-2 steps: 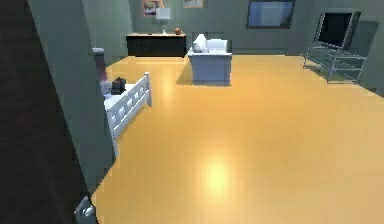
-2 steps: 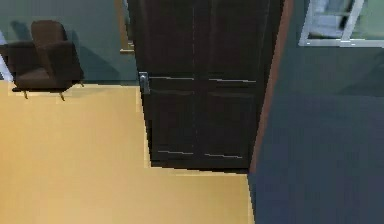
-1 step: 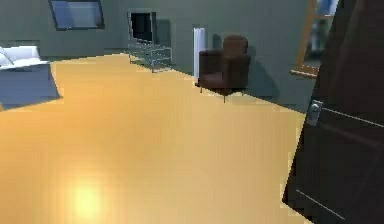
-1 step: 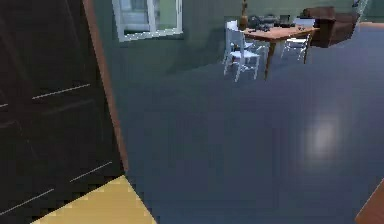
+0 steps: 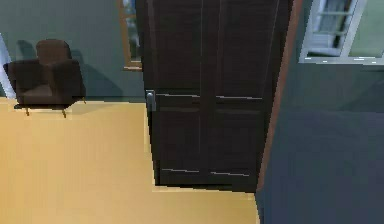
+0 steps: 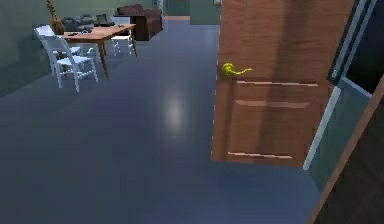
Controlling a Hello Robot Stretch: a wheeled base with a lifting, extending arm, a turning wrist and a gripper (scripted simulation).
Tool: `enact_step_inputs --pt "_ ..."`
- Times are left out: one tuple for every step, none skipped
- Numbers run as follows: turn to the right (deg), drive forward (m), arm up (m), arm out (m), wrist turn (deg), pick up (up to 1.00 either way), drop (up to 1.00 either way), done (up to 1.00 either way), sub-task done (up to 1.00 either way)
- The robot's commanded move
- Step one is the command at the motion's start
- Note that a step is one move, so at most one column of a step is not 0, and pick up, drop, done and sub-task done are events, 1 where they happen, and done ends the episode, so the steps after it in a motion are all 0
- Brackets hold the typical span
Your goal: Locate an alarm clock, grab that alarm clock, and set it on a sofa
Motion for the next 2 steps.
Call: enact_step_inputs --pt "9.0 0.0 0.0 0.0 0.0 0.0 0.0 0.0 0.0" --pt "0.0 0.15 0.0 0.0 0.0 0.0 0.0 0.0 0.0"
